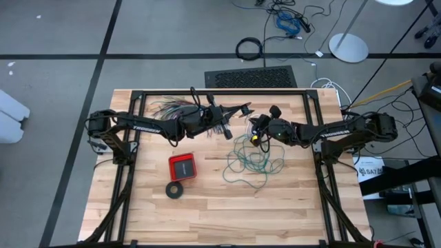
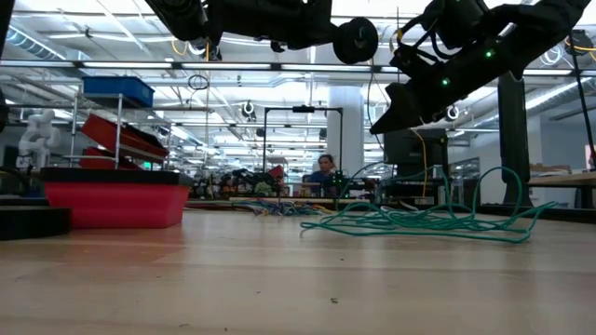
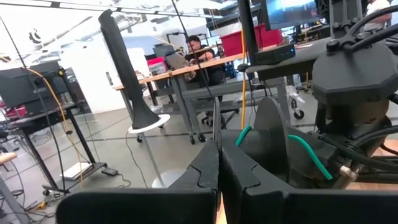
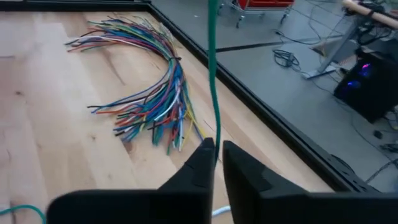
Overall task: Coil cords
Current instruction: Coil the green wire onto the spool
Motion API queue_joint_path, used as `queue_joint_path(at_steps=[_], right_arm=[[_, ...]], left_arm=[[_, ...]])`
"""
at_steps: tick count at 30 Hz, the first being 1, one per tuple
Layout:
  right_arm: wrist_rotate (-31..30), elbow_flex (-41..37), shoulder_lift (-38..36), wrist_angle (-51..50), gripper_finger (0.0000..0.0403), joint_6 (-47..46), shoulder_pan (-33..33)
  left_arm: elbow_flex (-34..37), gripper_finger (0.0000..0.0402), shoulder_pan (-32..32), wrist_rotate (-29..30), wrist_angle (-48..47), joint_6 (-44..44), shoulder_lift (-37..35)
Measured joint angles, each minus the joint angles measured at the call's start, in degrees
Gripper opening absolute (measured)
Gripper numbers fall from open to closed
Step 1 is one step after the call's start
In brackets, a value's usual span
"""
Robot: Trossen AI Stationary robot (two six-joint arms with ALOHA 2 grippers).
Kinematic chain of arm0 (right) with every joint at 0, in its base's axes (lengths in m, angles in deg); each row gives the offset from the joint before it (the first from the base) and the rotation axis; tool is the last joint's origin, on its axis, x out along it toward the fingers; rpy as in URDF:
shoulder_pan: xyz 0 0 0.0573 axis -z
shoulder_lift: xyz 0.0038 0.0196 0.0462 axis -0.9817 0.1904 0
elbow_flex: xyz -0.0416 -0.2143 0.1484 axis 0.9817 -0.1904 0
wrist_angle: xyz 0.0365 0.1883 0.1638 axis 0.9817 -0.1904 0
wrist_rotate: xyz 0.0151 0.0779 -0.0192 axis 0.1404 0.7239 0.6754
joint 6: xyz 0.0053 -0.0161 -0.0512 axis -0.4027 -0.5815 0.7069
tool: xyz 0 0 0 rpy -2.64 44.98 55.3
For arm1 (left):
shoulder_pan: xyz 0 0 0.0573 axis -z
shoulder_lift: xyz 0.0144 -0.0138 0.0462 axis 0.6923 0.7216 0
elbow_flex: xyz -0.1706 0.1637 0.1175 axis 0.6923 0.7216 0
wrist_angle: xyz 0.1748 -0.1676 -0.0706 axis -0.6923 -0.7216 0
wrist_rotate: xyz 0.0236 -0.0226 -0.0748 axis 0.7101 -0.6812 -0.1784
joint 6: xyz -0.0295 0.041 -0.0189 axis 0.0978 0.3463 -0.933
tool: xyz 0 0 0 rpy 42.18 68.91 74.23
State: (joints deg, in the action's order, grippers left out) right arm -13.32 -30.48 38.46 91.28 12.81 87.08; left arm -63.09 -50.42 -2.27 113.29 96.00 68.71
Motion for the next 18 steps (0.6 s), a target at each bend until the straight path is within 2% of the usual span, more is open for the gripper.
queue_joint_path(at_steps=[8,15,18], right_arm=[[1.6,0.0,0.1,0.5,0.0001,-0.5,0.2],[4.5,0.0,3.8,8.7,0.0,-1.7,-0.3],[4.7,0.8,5.1,10.4,0.0,-2.6,-0.3]], left_arm=[[0.0,0.0,0.0,0.0,0.2,0.0,0.0],[0.0,0.0,-0.1,0.0,0.1,0.2,0.0],[0.0,0.0,-0.1,1.7,-0.4,2.2,0.0]])
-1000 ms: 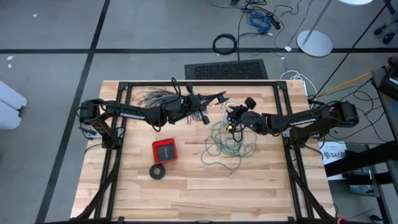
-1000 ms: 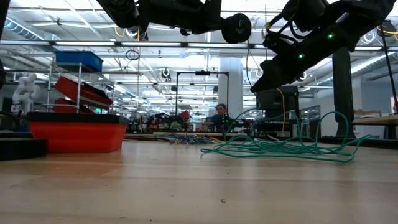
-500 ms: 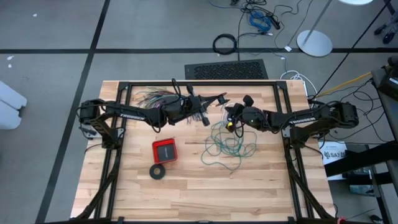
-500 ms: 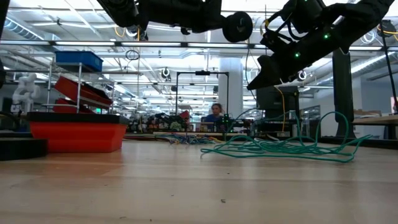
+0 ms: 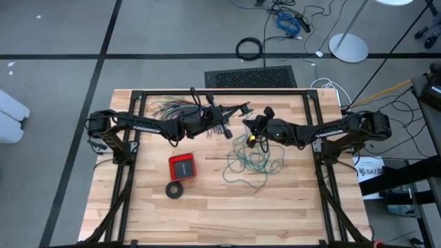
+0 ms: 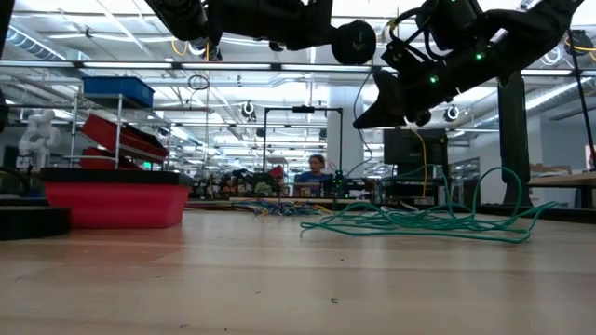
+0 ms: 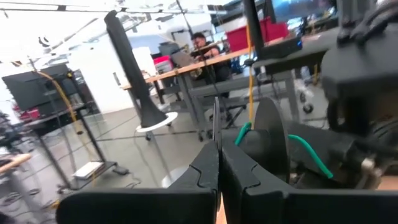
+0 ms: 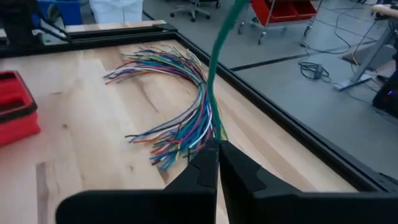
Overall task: Coil cords
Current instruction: Coil the green wire onto the spool
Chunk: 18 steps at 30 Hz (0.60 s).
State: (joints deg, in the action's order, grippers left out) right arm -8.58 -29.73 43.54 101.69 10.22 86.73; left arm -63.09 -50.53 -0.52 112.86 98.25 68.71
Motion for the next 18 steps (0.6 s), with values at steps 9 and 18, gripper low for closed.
queue_joint_path(at_steps=[9,18], right_arm=[[0.2,4.4,-0.4,-1.0,0.0,-0.5,-0.7],[1.6,6.6,-0.3,-3.7,0.0,-2.0,0.7]], left_arm=[[0.0,0.0,-0.3,1.1,-1.8,2.2,0.0],[0.0,0.0,-0.3,-0.1,-2.2,1.6,0.0]])
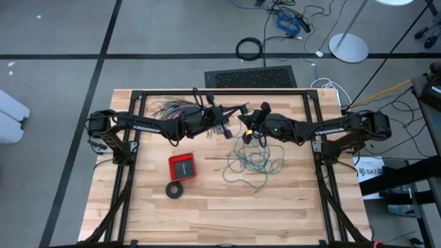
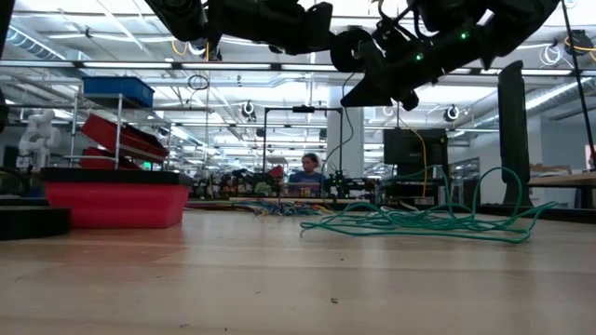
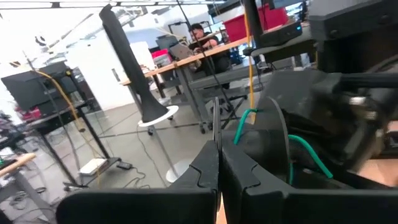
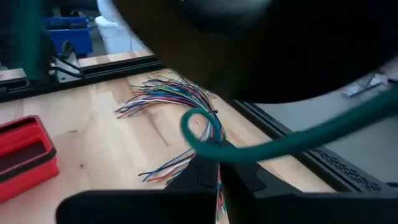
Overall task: Coil cords
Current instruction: Coil the green wire onto the spool
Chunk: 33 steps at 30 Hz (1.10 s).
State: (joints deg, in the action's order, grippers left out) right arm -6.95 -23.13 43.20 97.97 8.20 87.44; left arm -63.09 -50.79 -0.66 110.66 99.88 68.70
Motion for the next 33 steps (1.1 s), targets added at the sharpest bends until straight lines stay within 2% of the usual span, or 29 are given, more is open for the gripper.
queue_joint_path(at_steps=[16,21,26,33], right_arm=[[0.0,0.0,-0.3,-10.6,0.0,-0.1,1.0],[-0.4,0.0,-0.3,-10.0,0.0,1.3,1.9],[-0.4,0.0,-0.3,-6.5,0.0,2.8,2.5],[0.8,0.0,-0.3,-2.1,0.0,2.5,2.4]], left_arm=[[0.0,0.0,1.2,-2.2,-4.9,-1.2,-2.0],[0.0,0.0,1.2,-5.2,-7.0,-5.0,-5.0],[0.0,0.0,0.6,-7.5,-4.6,-9.9,-6.4],[0.0,0.0,0.7,-2.9,0.6,-10.0,-5.0]])
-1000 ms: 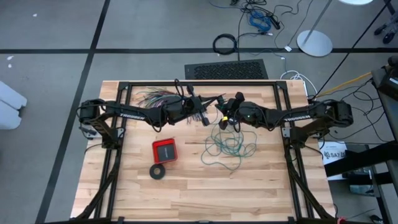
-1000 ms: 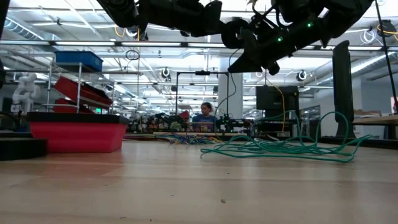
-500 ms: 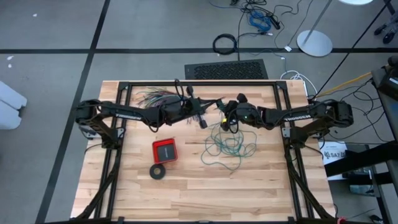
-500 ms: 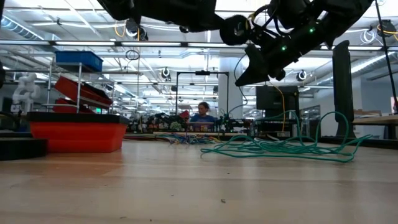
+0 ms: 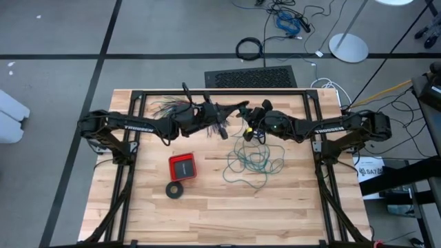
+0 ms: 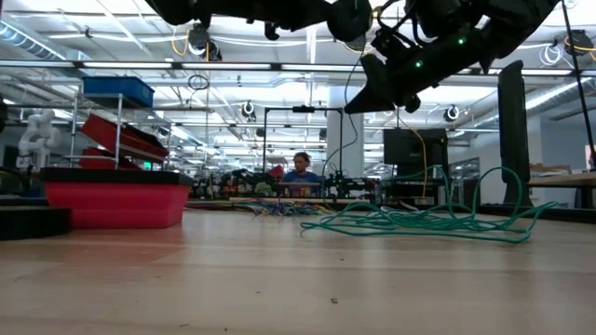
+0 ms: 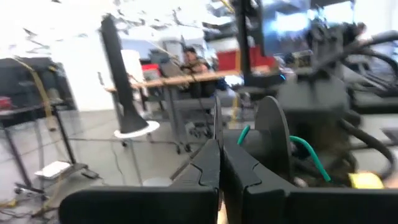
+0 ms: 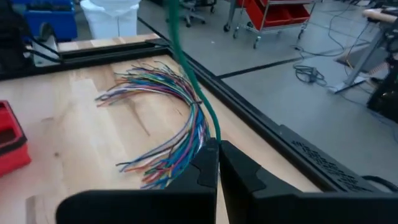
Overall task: Coil cords
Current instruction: Coil the green wire onto the spool
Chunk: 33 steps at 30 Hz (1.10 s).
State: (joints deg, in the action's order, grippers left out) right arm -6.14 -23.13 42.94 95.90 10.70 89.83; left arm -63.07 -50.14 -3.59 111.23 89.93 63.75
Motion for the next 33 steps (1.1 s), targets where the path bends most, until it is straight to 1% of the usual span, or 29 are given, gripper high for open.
queue_joint_path(at_steps=[2,6,11,15,20,29,33], right_arm=[[0.2,0.0,0.0,0.5,0.0,-0.7,0.0],[0.4,0.0,0.0,1.4,0.0,-1.5,0.0],[0.4,0.1,0.0,3.5,0.0,-2.6,0.0],[0.6,3.1,0.0,-1.0,0.0,-3.0,0.0],[0.6,6.0,0.0,-5.3,0.0,-3.3,0.0],[0.2,6.7,0.0,-11.8,0.0,-4.2,0.9],[0.2,6.7,0.0,-13.1,0.0,-2.6,1.4]], left_arm=[[0.0,0.0,-0.2,1.3,3.6,0.2,0.5],[0.0,0.0,-0.9,1.8,7.1,-0.1,0.8],[0.0,0.0,-1.3,3.6,8.4,1.4,2.5],[0.0,0.0,-1.3,6.4,8.8,5.4,5.3],[0.0,0.0,-1.9,7.0,13.0,7.9,8.0],[0.0,0.0,-1.7,6.4,13.1,9.5,8.2],[0.0,0.0,-1.5,6.1,13.0,9.4,8.1]])
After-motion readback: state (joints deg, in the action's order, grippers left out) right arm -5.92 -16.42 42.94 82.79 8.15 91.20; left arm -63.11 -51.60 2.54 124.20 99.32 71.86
